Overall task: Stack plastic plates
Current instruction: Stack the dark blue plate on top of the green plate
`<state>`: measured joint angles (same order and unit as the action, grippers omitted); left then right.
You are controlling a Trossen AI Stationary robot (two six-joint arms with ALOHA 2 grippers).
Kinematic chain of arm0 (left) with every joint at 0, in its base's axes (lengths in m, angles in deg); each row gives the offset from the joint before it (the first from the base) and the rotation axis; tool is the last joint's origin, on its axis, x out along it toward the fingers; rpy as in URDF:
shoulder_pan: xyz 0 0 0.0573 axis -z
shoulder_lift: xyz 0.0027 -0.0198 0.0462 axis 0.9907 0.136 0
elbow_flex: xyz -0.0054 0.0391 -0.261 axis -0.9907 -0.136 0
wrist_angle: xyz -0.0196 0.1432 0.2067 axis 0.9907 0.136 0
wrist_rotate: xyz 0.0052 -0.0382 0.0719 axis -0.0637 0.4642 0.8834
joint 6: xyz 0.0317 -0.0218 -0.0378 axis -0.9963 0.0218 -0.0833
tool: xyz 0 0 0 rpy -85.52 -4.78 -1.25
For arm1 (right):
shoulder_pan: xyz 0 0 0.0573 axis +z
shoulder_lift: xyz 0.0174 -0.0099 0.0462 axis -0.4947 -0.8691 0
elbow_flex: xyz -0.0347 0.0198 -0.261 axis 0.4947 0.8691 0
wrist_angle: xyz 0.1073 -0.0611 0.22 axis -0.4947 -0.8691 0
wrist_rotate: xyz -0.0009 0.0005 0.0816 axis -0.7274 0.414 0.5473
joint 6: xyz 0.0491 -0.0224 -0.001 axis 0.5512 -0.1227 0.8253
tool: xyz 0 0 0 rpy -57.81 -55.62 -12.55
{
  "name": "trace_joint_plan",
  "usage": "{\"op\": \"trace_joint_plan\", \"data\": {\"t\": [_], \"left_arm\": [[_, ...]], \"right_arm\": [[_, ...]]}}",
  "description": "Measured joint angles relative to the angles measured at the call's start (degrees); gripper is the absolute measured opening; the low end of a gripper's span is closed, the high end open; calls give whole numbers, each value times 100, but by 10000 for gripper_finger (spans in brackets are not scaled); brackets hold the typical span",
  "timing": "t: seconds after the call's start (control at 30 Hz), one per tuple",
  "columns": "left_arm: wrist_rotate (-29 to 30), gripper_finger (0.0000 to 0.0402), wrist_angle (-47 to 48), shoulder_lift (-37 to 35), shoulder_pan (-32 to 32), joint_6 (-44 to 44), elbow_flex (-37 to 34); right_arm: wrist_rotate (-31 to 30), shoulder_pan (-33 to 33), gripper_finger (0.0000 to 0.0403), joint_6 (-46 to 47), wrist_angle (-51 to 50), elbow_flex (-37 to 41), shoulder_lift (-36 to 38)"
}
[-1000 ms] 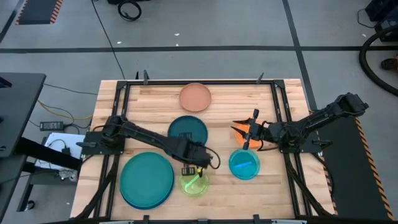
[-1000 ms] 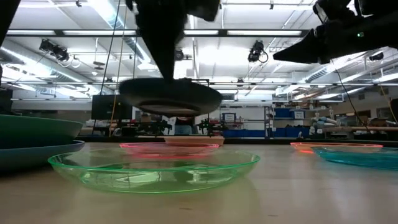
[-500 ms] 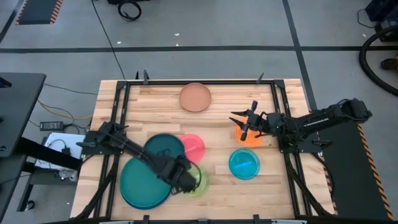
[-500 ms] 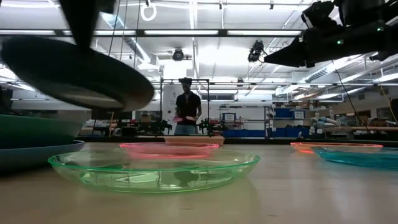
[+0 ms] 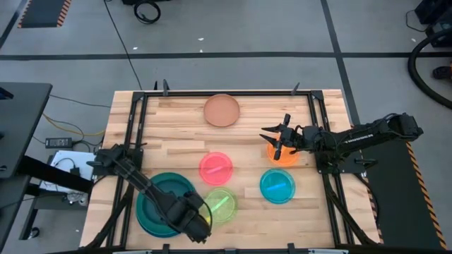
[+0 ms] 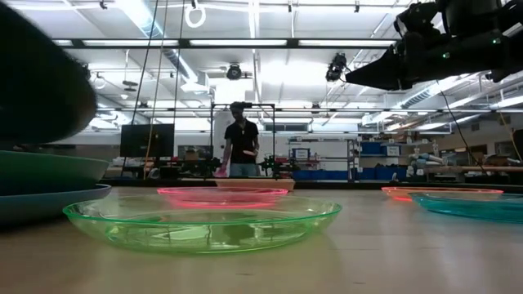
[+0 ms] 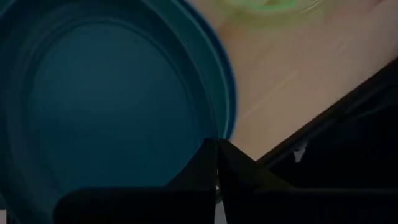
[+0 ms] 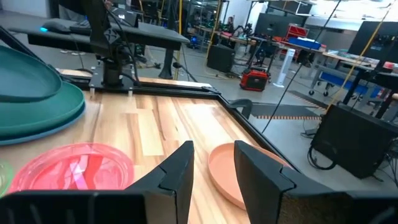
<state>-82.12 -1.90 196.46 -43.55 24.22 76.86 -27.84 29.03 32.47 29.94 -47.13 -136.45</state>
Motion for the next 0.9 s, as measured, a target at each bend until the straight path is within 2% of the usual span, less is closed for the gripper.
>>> {"op": "trace_joint_plan", "data": {"t": [0.37, 0.9], "left_arm": [[425, 12, 81, 381, 37, 28, -146], [499, 18, -202, 466, 343, 756, -397]], "right_arm": [[0, 0, 125, 1, -26, 0, -2], [41, 0, 125, 44, -20, 0, -2]]}}
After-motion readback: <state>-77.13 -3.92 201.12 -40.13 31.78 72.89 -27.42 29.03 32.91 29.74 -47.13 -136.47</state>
